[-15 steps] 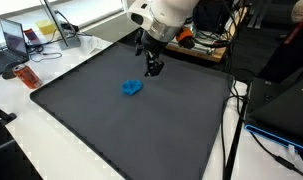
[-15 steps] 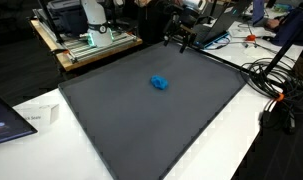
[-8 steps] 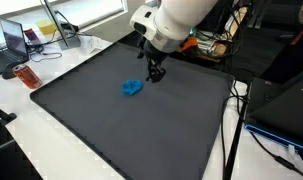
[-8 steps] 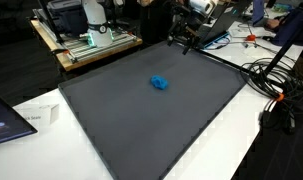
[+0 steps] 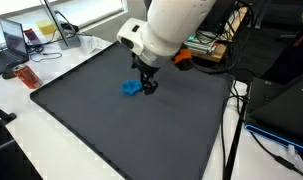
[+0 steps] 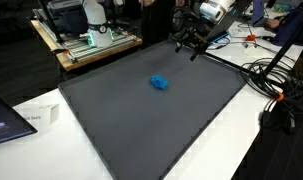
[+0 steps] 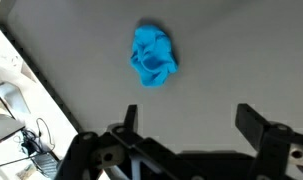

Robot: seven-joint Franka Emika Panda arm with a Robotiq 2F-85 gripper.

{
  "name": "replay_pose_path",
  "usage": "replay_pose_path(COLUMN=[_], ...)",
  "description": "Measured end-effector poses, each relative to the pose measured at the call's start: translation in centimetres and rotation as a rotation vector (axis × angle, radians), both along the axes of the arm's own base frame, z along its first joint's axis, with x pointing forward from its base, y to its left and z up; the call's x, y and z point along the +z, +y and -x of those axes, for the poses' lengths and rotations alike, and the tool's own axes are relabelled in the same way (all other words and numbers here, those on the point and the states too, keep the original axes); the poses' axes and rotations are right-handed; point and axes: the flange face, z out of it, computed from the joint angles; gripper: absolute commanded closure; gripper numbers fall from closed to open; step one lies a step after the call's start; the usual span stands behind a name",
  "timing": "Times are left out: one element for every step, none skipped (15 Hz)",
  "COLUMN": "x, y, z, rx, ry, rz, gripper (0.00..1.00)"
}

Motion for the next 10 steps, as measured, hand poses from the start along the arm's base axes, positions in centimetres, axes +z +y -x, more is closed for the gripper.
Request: replay_pose_path(x=[-0.2, -0.5, -0.7, -1.0, -1.3, -1.6, -1.8, -2.0, -2.1, -2.0], y=[-0.5, -1.0, -1.6, -2.3, -2.9, -3.6, -4.3, -5.0, -5.7, -6.3], z=[-0.7, -1.4, -2.1, -2.7, -3.3, -3.8, -4.2, -4.5, -4.7, -4.9], rx=[0.005, 0.015, 0.026, 0.038, 0.049, 0.059, 0.067, 0.07, 0.07, 0.07], ry=[0.003, 0.009, 0.019, 0.033, 0.049, 0.065, 0.09, 0.123, 0.16, 0.196], rz=[0.001, 0.001, -0.002, -0.009, -0.021, -0.036, -0.056, -0.078, -0.099, -0.119], gripper=[0.0, 0.0, 0.0, 0.0, 0.0, 0.0, 0.0, 0.0, 0.0, 0.0])
